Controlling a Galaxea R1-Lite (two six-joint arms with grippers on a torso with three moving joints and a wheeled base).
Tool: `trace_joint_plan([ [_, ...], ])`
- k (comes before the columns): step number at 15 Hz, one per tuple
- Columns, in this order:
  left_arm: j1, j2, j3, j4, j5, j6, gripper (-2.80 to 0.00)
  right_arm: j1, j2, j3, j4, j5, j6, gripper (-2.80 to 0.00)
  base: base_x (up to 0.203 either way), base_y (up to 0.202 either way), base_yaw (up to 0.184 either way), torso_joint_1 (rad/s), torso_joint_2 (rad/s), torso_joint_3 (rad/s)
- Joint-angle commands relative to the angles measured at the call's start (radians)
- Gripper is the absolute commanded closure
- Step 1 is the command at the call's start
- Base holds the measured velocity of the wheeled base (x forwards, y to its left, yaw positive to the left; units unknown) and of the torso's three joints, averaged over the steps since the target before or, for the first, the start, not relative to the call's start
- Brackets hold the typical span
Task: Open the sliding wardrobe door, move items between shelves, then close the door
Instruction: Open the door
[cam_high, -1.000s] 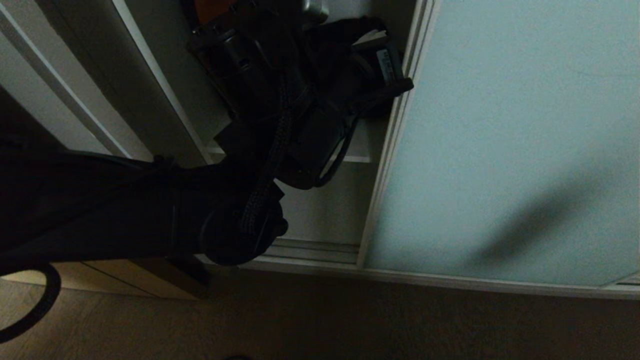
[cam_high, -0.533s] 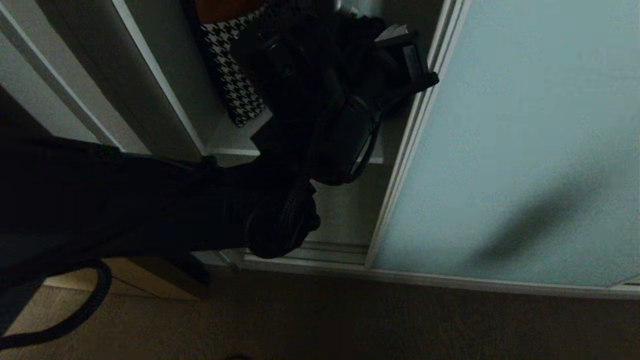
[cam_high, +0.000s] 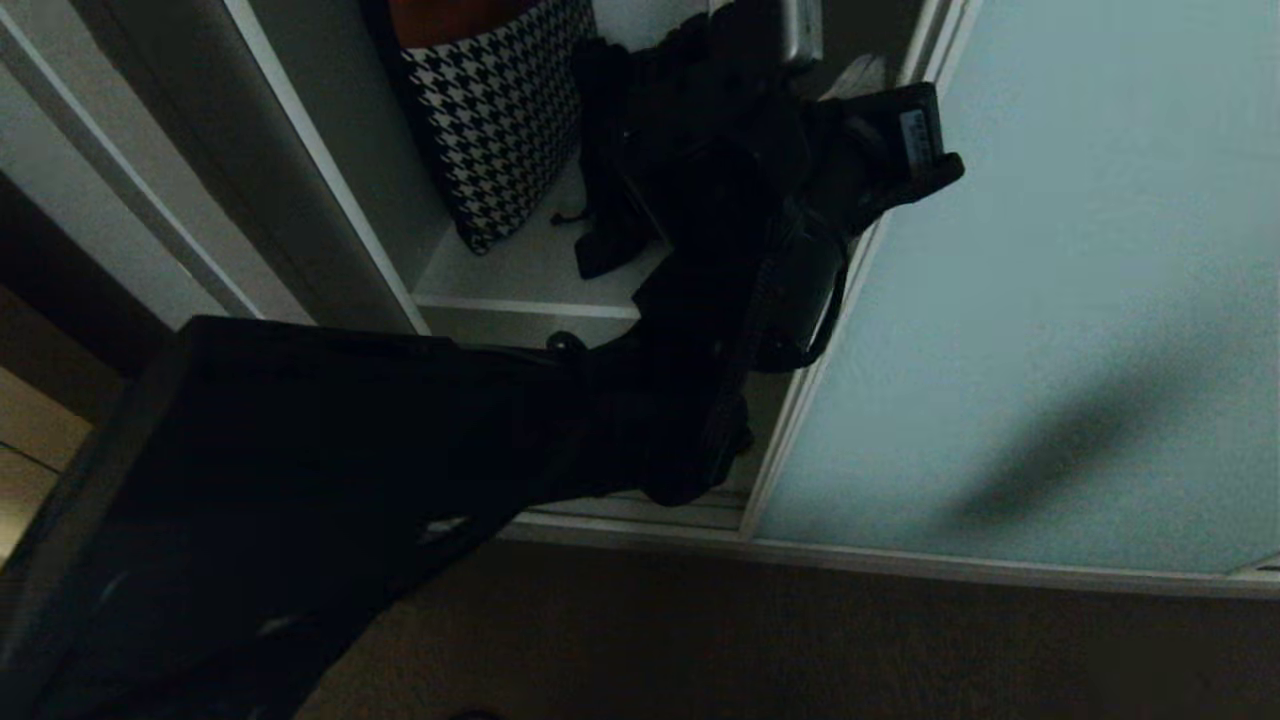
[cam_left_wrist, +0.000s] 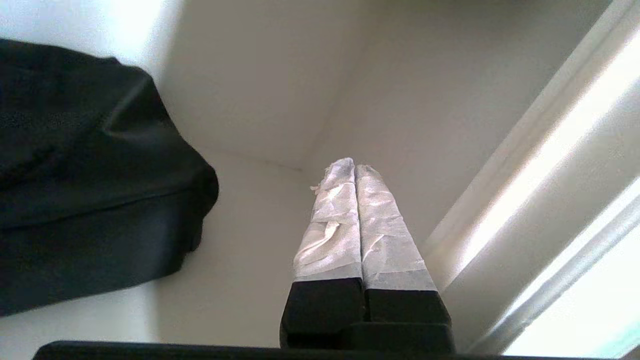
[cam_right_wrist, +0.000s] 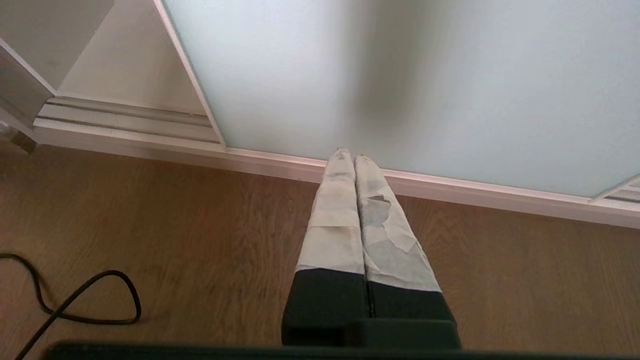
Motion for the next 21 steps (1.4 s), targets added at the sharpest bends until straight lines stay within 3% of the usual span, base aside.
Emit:
trace_joint_plan([
  [1,-0.025,0.041,-0.03,0.011,-0.002,0.002,0.0,0.0,-0.001,0.0,0.0,0.0,0.0,0.0,0.0,0.0,0.0,0.0,0.0,0.0],
  [8,-0.048,0.036,-0.03,0.012,0.003,0.001,0.0,0.0,-0.002,0.0,0.0,0.0,0.0,0.0,0.0,0.0,0.0,0.0,0.0,0.0],
  [11,-0.005,-0.018,-0.03,0.014,0.039,0.021,0.0,0.0,-0.002,0.0,0.0,0.0,0.0,0.0,0.0,0.0,0.0,0.0,0.0,0.0],
  [15,0.087,-0.19,-0.015,0.109,0.113,0.174,0.0,0.0,0.0,0.0,0.0,0.0,0.0,0.0,0.0,0.0,0.0,0.0,0.0,0.0],
  [17,0.13,-0.27,0.01,0.141,0.207,0.278,0.0,0.0,-0.001,0.0,0.0,0.0,0.0,0.0,0.0,0.0,0.0,0.0,0.0,0.0],
  [19,0.143,-0.378,0.071,0.188,0.235,0.307,0.0,0.0,-0.002,0.0,0.0,0.0,0.0,0.0,0.0,0.0,0.0,0.0,0.0,0.0],
  [21,0.146,-0.505,0.154,0.322,0.237,0.317,0.0,0.0,-0.002,0.0,0.0,0.0,-0.002,0.0,0.0,0.0,0.0,0.0,0.0,0.0],
])
